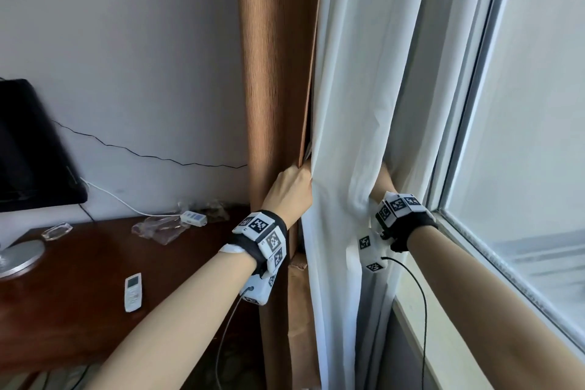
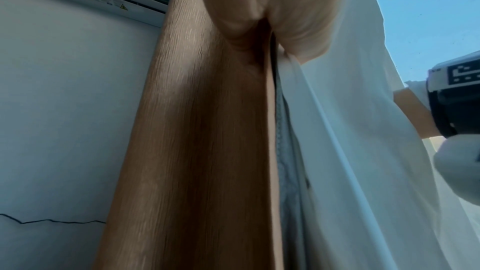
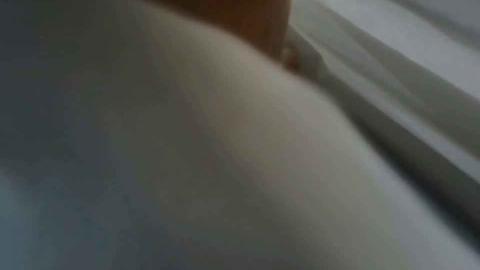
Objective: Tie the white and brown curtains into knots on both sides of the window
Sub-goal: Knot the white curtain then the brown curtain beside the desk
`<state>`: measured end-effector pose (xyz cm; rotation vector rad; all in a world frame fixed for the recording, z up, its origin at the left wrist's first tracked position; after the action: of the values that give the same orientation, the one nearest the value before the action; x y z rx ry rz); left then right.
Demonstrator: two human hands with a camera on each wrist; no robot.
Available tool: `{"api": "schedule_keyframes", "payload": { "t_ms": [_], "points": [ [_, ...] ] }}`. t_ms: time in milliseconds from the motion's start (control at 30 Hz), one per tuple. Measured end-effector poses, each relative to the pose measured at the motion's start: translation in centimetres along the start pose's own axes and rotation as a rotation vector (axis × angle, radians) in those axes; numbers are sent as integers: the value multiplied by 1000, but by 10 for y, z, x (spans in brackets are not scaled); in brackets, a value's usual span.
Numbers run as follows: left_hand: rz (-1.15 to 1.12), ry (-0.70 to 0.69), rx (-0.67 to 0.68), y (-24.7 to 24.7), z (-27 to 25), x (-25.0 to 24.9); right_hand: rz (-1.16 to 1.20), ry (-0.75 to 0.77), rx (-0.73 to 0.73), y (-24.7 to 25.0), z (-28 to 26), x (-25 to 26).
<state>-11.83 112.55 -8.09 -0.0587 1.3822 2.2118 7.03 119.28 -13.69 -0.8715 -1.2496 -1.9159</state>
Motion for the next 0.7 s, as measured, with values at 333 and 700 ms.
{"api": "schedule_keyframes", "payload": {
  "t_ms": [333, 700],
  "points": [
    [34, -150, -86, 13, -18, -14, 28, 32, -184, 31, -39, -6],
    [90, -106, 2, -6, -7, -26, 101, 205, -321, 56, -102, 15]
  ]
}}
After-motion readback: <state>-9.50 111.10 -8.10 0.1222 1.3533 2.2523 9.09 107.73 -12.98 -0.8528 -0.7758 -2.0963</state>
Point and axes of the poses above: each hand's wrist, its own z-axis towards the middle knuckle, its own y-axis out of the back of the hand, x = y × z, the point moved 10 cm from there along z, towards the middle knuckle, and after that the axes turned 5 degrees about y, right-handed, at the moved point
